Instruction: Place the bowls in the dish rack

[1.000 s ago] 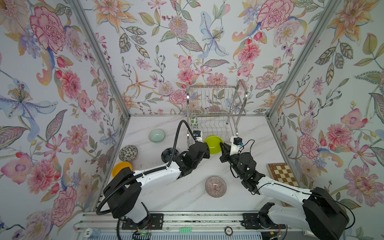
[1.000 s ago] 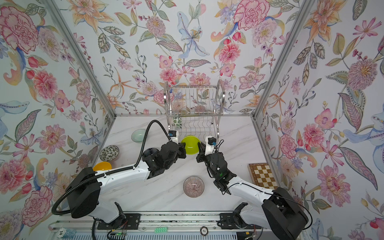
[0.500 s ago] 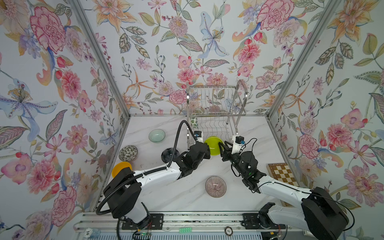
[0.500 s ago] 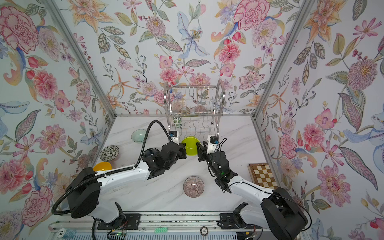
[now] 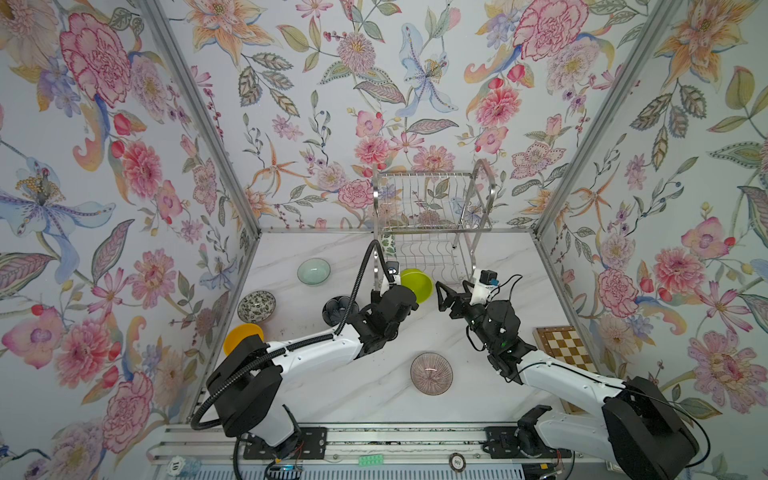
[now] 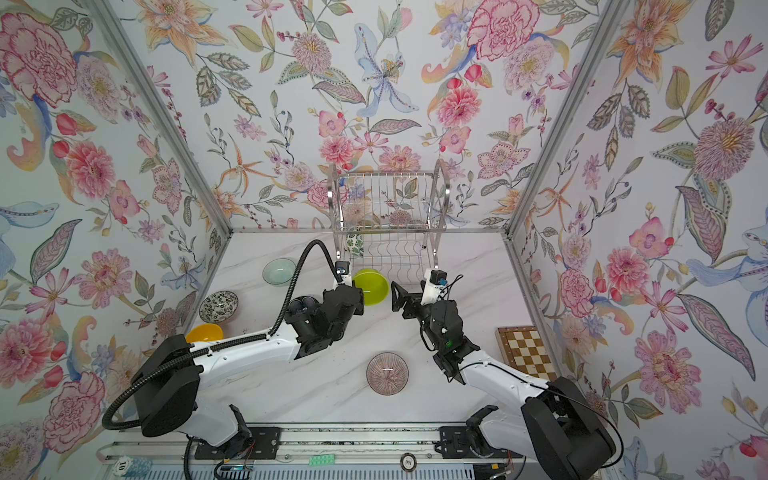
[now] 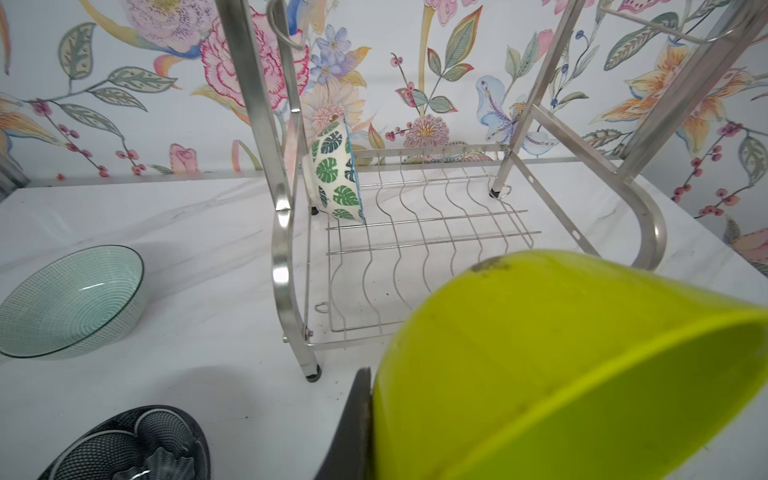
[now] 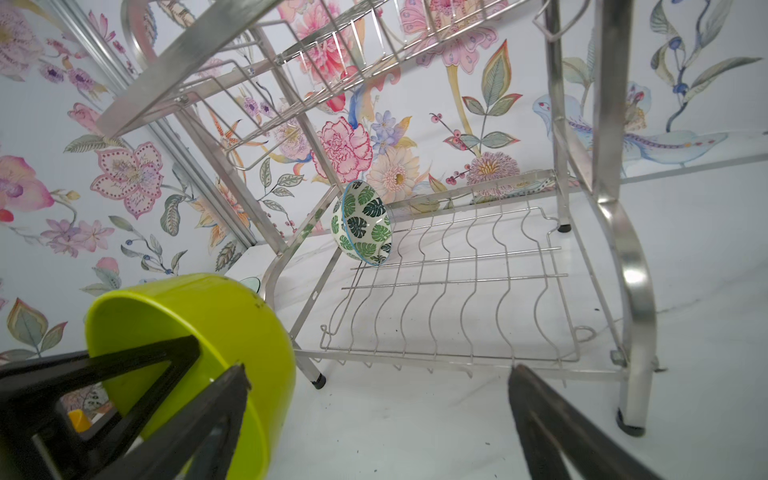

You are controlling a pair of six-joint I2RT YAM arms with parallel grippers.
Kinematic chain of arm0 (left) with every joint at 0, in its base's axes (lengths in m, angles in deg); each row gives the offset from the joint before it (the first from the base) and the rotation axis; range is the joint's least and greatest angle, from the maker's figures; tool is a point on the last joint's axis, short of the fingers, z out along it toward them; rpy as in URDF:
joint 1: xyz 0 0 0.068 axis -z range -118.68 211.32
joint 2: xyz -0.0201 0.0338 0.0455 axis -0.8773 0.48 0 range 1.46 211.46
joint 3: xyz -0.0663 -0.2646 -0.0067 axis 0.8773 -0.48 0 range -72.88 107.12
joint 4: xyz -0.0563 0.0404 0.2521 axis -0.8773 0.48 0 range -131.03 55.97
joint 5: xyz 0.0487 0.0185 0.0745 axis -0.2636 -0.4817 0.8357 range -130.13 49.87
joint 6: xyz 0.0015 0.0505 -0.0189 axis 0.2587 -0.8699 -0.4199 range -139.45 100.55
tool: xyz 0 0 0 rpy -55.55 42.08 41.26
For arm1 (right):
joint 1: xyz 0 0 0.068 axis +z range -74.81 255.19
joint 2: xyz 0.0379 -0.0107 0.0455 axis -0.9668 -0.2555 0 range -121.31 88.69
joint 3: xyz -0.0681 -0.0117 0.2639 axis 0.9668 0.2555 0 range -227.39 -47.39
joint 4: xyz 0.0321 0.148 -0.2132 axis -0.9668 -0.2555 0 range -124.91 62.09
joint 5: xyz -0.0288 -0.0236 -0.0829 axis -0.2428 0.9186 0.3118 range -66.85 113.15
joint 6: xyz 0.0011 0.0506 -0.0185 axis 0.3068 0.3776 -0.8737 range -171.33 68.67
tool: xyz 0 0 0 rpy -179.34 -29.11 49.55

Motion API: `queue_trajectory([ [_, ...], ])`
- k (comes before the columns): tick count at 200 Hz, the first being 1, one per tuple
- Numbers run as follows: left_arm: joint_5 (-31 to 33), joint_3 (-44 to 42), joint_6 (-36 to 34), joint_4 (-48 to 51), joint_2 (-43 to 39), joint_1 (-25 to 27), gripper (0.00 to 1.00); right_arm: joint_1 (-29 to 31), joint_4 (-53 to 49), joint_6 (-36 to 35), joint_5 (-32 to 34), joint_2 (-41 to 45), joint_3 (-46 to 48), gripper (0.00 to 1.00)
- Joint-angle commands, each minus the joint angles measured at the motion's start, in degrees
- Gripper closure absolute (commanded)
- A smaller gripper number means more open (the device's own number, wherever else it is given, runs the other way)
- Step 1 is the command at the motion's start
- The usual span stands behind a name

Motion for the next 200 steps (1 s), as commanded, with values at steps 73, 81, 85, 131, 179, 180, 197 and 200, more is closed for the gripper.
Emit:
queue_trajectory([
  [73,13.2,-2.3,-19.4,-17.4,0.1,-0.7,1.00,-7.5,-26.3,22.5,-1.8,6.9,-10.0,0.01],
  [81,13.5,-2.9,-21.5,-20.7,0.4,-0.7,1.00,-7.4,-29.6,24.7,-1.5,6.2,-12.0,0.01],
  [85,13.5,-3.4,-22.7,-22.6,0.4,-0.7,1.00,-7.3,-30.8,25.7,-1.5,5.8,-12.9,0.01],
  [131,10.9,-6.5,-29.9,-39.3,6.0,-0.7,1.00,-3.2,-26.7,44.4,0.1,6.3,-13.9,0.01],
  [179,9.1,-6.9,-32.7,-48.7,10.8,-0.7,1.00,3.5,-22.5,56.8,6.6,7.7,-13.7,0.06],
  [180,9.0,-6.9,-32.7,-48.9,10.8,-0.7,1.00,3.6,-22.3,57.1,6.6,7.7,-13.6,0.06],
  [197,8.8,-7.1,-33.3,-52.0,12.6,-0.4,1.00,4.7,-18.3,60.8,6.5,6.8,-13.1,0.12],
  [200,8.9,-7.1,-33.5,-52.5,12.9,-0.3,1.00,4.8,-17.9,61.3,6.5,6.6,-13.3,0.12],
])
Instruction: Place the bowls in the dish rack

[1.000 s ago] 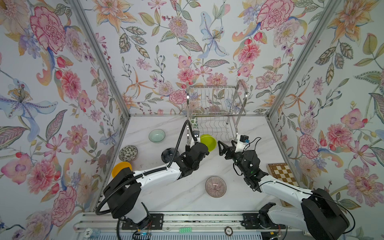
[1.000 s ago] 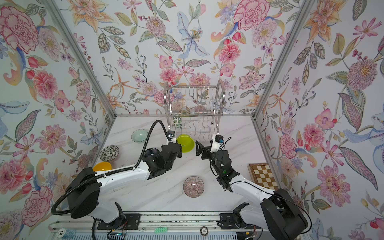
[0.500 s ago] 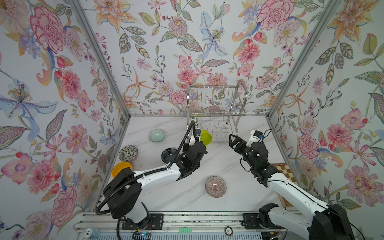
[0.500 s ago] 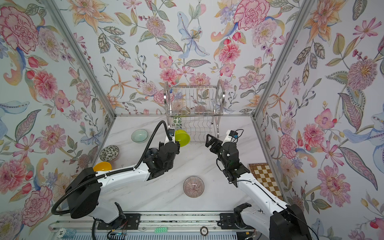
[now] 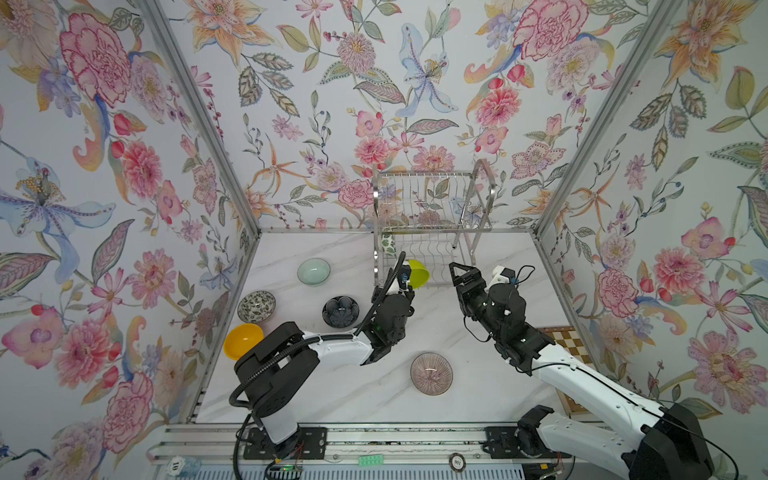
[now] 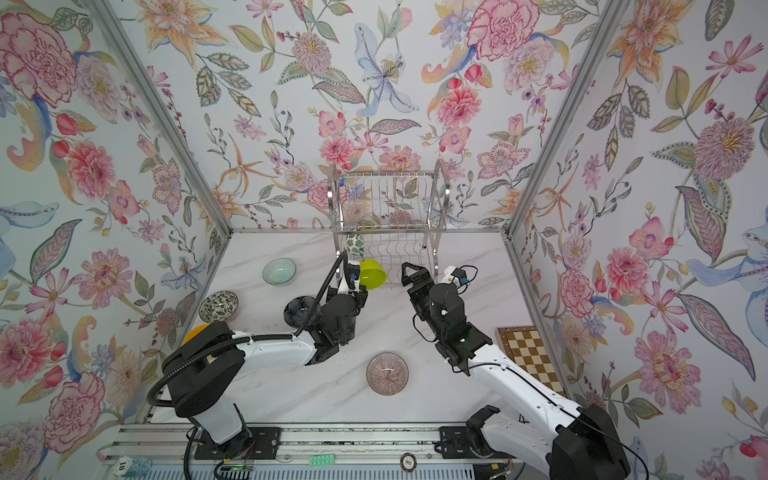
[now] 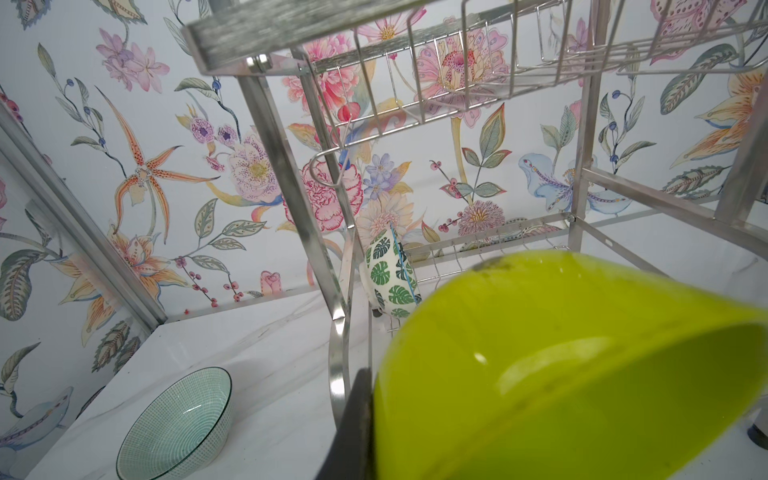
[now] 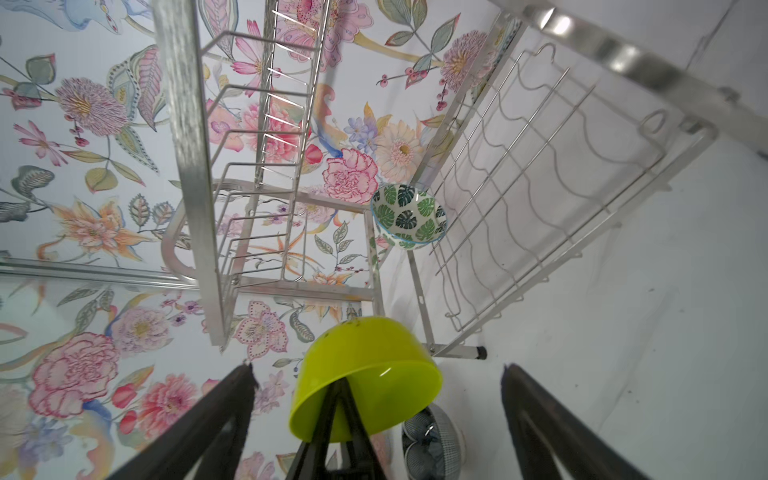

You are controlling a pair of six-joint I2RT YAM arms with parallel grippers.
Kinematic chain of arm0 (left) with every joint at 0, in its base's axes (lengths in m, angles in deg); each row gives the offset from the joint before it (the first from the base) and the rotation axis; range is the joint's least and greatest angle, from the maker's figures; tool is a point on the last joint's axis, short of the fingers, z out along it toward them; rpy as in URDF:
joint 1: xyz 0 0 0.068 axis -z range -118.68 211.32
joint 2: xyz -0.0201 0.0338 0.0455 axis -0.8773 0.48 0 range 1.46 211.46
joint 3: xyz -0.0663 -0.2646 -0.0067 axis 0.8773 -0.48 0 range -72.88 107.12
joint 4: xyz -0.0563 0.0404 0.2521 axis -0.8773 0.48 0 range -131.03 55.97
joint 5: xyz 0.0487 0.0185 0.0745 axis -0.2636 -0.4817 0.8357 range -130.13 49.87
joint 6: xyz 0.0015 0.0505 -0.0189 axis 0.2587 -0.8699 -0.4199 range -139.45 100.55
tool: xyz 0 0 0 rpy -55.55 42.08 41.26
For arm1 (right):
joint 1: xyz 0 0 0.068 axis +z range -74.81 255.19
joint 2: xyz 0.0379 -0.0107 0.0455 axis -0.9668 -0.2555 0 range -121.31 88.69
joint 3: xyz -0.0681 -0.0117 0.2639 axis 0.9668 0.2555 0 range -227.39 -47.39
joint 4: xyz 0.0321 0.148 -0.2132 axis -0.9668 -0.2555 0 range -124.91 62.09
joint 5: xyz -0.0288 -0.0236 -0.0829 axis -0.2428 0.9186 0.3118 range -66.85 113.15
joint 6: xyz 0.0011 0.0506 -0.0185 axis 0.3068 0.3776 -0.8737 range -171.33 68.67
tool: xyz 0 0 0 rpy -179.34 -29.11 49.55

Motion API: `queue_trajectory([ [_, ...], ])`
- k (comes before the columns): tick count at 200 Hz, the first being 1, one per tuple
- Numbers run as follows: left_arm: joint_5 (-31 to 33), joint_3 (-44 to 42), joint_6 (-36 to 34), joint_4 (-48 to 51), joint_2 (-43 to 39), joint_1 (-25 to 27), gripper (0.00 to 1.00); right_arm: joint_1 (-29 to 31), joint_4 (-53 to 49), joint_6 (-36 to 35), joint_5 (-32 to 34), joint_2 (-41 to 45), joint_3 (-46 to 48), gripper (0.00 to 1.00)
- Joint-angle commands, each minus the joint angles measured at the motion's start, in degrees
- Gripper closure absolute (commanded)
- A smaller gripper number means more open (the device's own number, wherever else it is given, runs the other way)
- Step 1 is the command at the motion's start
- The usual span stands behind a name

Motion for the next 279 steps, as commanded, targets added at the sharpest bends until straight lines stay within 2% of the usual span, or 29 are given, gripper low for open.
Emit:
queue_trajectory([
  [1,-0.9,-0.4,-2.3,-9.3,2.3,0.1,1.00,1.4,6.2,9.1,2.7,-0.2,-0.1,0.13],
  [22,0.0,0.0,-3.4,-12.0,4.3,0.4,1.00,2.5,8.2,12.0,2.4,-1.7,-1.2,0.19],
  [73,0.2,0.2,-4.0,-15.0,6.0,1.3,1.00,4.2,13.6,20.8,2.6,-5.0,-0.8,0.26],
  [140,-0.1,0.0,-5.7,-18.4,6.5,2.0,1.00,5.2,19.6,25.0,2.8,-9.7,-2.1,0.34],
  [194,-0.5,0.2,-6.9,-20.0,7.2,2.8,1.00,5.8,23.9,27.1,2.5,-13.9,-4.0,0.44],
  [279,0.8,-0.5,-9.3,-24.6,8.0,3.9,1.00,5.7,33.7,31.3,9.1,-16.7,-1.8,0.59],
])
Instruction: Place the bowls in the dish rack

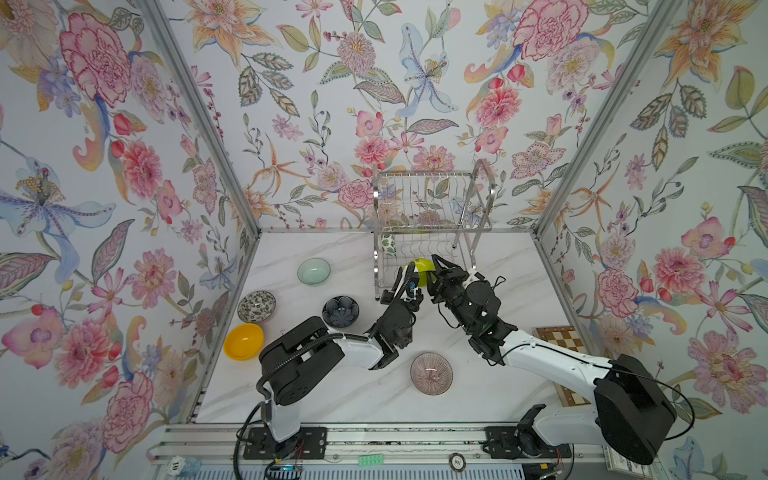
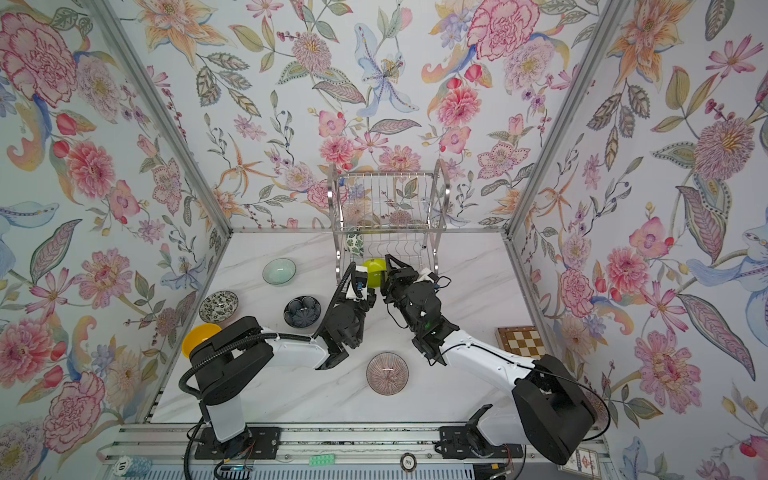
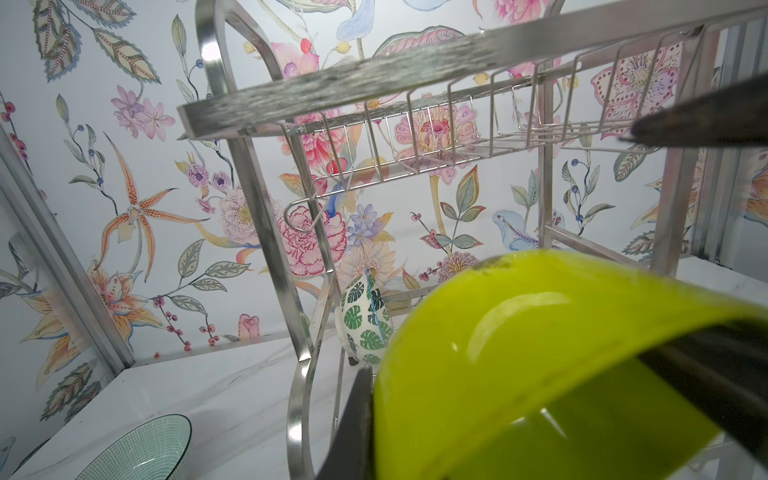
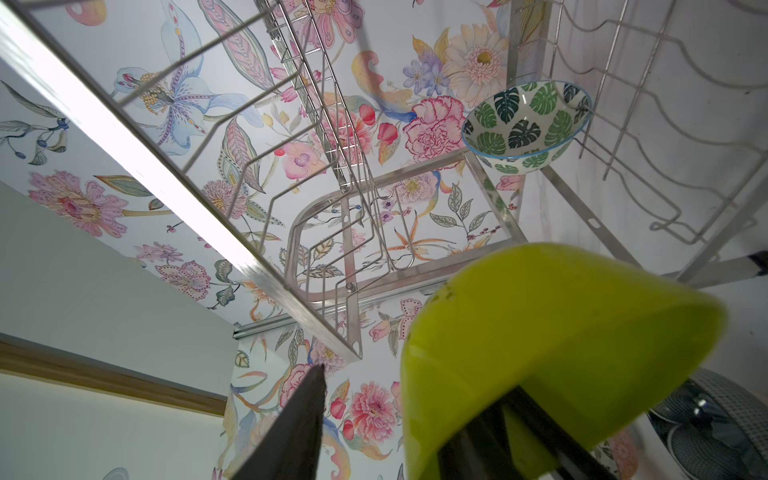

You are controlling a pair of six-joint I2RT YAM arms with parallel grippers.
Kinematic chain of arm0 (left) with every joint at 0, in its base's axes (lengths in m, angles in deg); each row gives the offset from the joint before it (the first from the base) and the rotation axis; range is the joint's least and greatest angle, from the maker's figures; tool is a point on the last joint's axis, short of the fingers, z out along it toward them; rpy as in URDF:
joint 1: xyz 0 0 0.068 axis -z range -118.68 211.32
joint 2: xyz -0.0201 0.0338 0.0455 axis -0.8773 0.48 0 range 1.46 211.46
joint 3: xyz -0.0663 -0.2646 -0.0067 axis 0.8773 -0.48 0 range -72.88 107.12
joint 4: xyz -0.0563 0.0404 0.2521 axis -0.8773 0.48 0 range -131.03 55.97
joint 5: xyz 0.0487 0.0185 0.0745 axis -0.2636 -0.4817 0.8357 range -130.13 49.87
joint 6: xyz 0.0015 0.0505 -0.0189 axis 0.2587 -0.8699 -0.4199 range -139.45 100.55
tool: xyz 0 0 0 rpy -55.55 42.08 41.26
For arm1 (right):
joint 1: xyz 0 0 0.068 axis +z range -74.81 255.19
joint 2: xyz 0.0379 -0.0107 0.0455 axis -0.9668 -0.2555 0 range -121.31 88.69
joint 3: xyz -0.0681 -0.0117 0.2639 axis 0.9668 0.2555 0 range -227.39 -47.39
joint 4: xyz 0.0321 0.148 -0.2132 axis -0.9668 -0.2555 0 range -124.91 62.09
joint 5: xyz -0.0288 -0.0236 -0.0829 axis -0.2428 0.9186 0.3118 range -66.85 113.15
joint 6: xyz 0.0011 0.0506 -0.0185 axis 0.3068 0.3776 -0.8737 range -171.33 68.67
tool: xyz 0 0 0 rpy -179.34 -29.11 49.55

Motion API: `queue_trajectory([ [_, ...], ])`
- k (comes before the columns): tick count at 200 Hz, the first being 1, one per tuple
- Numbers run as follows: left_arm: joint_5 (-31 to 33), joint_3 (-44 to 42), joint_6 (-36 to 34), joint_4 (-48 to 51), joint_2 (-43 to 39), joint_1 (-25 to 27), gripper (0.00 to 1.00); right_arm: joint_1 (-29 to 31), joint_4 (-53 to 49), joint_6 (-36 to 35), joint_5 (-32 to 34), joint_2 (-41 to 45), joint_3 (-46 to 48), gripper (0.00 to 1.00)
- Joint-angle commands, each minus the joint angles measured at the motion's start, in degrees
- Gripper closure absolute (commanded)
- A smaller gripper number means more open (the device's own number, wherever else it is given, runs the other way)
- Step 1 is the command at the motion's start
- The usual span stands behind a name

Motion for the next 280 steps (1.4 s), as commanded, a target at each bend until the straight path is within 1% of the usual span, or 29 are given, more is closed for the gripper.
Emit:
queue_trajectory([
  [1,1.0,-0.6,-0.8,-3.4,0.7,1.2,1.00,-0.4,7.8,1.7,4.5,-1.1,0.6,0.59],
  [20,0.5,-1.1,-0.6,-4.0,0.4,1.2,1.00,-0.5,9.5,2.3,4.8,-2.1,0.1,0.60],
  [73,0.5,-1.7,-1.0,-5.1,0.4,1.3,1.00,-0.5,11.3,3.8,5.3,-4.1,-2.1,0.71],
  [94,0.5,-1.8,-1.0,-4.9,0.5,1.3,1.00,-0.4,11.7,4.4,6.1,-4.4,-2.4,0.79],
  [132,0.6,-2.0,-0.4,-4.0,0.5,1.5,1.00,-0.5,13.3,5.7,7.1,-4.8,-2.0,0.87],
  [148,0.7,-2.3,0.4,-3.3,0.3,1.6,1.00,-0.5,14.2,5.7,7.7,-4.7,-1.4,0.95],
  [166,0.1,-2.8,1.5,-3.1,-0.1,1.8,1.00,-0.7,15.0,5.1,7.5,-4.8,-1.2,0.99],
  [174,0.1,-3.0,2.0,-2.7,-0.4,1.7,0.90,-0.7,15.8,4.6,7.3,-5.0,-1.1,1.00],
  [190,-0.2,-3.3,2.8,-1.8,-0.9,1.8,0.59,-1.1,17.9,4.2,6.6,-5.6,-0.7,1.00],
  [194,0.0,-3.4,2.9,-1.7,-1.0,1.8,0.55,-1.3,18.5,4.2,6.6,-5.8,-0.6,1.00],
  [217,0.5,-4.8,3.9,-1.3,-1.7,1.7,0.38,-2.9,21.1,4.1,4.0,-6.6,-0.4,1.00],
  [238,0.7,-6.6,5.9,0.1,-3.2,1.7,0.24,-4.5,21.1,3.6,1.8,-6.3,-0.2,1.00],
  [269,-0.3,-8.5,9.2,5.6,-6.6,1.6,0.03,-5.3,20.5,2.6,2.7,-4.9,1.9,1.00],
  [278,-1.5,-8.9,9.3,8.4,-7.9,1.5,0.01,-5.8,20.5,2.1,2.4,-4.6,2.4,1.00],
  [280,-1.7,-8.9,10.6,9.1,-8.1,1.5,0.01,-5.8,20.5,2.0,2.3,-4.5,2.5,1.00],
])
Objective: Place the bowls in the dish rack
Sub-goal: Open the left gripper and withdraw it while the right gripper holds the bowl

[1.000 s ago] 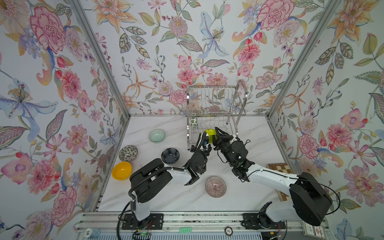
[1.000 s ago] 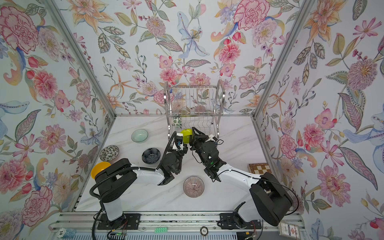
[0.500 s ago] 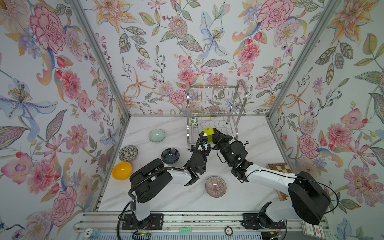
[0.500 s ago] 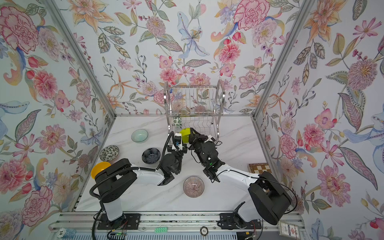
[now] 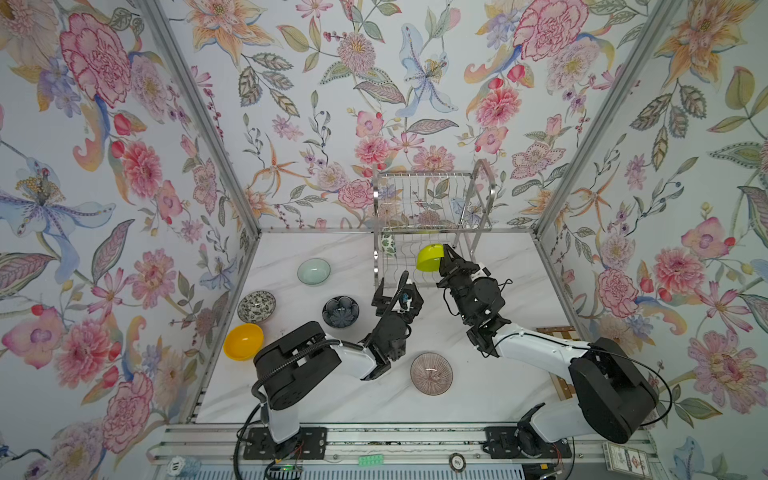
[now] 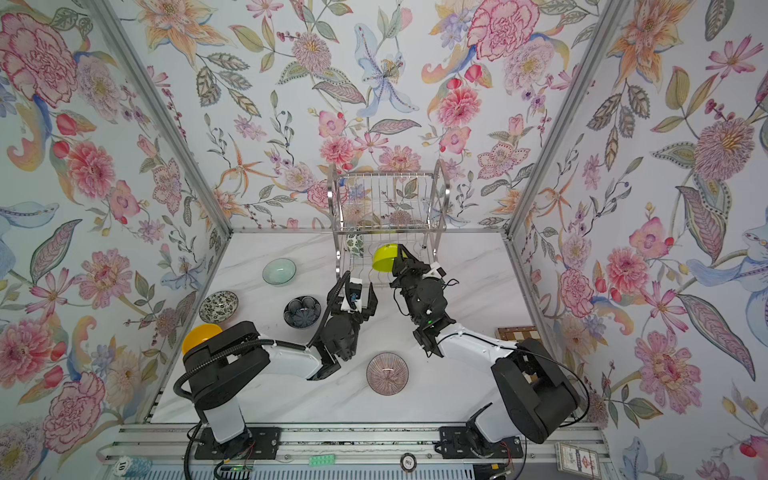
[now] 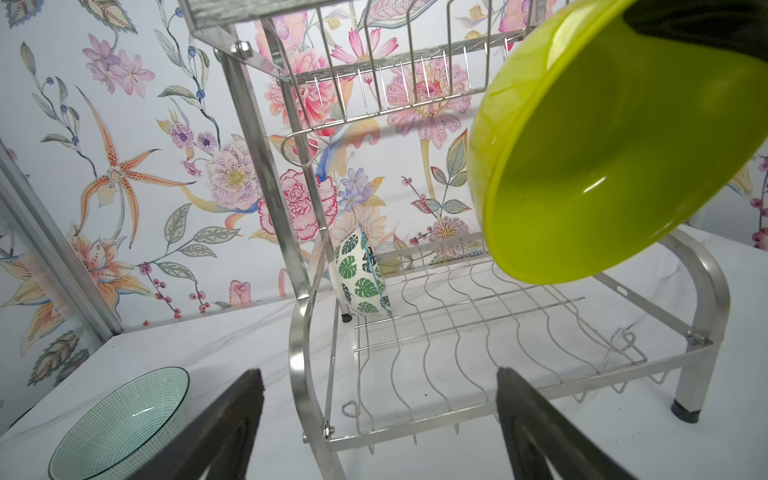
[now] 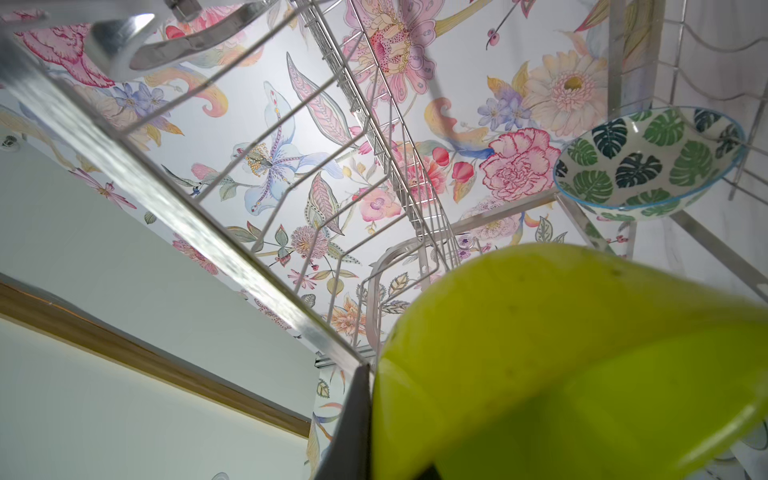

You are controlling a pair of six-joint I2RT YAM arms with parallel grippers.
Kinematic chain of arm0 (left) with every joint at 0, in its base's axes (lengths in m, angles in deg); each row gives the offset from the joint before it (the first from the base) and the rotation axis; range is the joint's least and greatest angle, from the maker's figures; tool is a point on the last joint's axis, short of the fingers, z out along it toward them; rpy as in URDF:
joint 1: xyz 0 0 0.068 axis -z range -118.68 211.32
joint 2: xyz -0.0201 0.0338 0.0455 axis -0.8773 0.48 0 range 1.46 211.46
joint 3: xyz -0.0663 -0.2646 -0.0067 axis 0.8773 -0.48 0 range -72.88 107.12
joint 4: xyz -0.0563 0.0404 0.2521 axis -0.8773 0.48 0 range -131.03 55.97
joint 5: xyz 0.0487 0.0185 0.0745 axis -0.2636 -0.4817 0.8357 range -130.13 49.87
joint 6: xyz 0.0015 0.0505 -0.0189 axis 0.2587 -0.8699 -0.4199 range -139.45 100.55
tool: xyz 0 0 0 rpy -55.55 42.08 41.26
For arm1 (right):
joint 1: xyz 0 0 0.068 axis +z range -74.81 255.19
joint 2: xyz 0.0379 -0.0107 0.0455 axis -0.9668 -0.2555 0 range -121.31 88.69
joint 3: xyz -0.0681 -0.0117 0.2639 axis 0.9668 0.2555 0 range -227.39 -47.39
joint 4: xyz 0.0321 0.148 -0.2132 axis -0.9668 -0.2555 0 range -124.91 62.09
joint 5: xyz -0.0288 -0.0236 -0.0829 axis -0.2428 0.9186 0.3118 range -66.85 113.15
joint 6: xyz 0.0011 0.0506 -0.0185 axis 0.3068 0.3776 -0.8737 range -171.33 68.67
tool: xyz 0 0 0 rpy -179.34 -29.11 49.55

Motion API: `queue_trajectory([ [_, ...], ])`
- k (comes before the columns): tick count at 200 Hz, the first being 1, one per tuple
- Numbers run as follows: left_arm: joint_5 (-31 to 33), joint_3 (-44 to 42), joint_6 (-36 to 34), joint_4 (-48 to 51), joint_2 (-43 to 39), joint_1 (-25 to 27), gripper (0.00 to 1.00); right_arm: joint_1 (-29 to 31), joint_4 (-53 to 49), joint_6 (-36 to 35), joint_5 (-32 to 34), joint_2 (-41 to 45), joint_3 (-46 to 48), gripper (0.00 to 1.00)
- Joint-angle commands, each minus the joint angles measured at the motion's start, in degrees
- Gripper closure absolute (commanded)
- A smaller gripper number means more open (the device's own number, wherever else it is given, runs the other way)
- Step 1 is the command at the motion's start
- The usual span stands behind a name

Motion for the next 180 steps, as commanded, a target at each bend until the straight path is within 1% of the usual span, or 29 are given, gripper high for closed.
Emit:
queue_trajectory([
  [1,-1.5,-1.1,4.4,6.0,-4.6,0.1,0.01,-0.8,3.3,-2.1,-0.8,2.0,1.5,1.00],
  [22,-4.9,-0.9,8.5,15.6,-8.1,-0.5,0.01,-1.9,3.1,-3.0,-2.2,2.3,2.6,1.00],
  [40,-10.3,0.1,14.1,25.9,-11.4,-2.3,0.01,-2.9,3.0,-4.1,-4.2,2.3,3.4,1.00],
  [52,-13.2,1.1,17.5,32.5,-12.9,-3.4,0.01,-4.1,3.5,-6.6,-6.6,2.4,3.7,1.00],
  [55,-14.2,1.3,18.0,33.8,-14.8,-3.7,0.01,-4.3,3.4,-7.4,-7.3,2.5,3.7,1.00],
  [61,-16.0,1.8,19.0,36.7,-15.7,-4.4,0.01,-4.3,2.7,-8.6,-8.8,2.6,3.7,1.00],
  [64,-16.6,2.1,19.4,38.0,-16.1,-4.8,0.01,-5.9,2.2,-9.5,-9.4,2.7,3.7,1.00],
  [69,-17.4,2.4,19.9,39.9,-16.7,-5.2,0.01,-6.6,1.4,-10.7,-10.7,3.0,3.7,1.00],
  [92,-19.8,3.0,20.7,45.8,-18.3,-7.2,0.01,-8.8,-0.1,-16.9,-15.6,3.5,4.0,1.00],
  [107,-20.3,3.1,21.0,49.0,-19.2,-8.2,0.01,-9.7,-0.7,-20.4,-18.0,3.0,4.0,1.00],
  [143,-22.5,6.5,26.7,57.0,-20.4,-12.1,0.01,-11.7,1.4,-29.0,-26.5,-1.8,0.3,1.00],
  [160,-25.4,9.9,27.5,60.7,-20.0,-14.0,0.01,-12.0,3.8,-30.8,-30.8,-5.7,-2.3,1.00],
  [180,-26.3,13.6,24.9,66.4,-19.7,-14.8,0.01,-12.0,6.4,-31.7,-35.0,-10.2,-5.4,1.00],
])
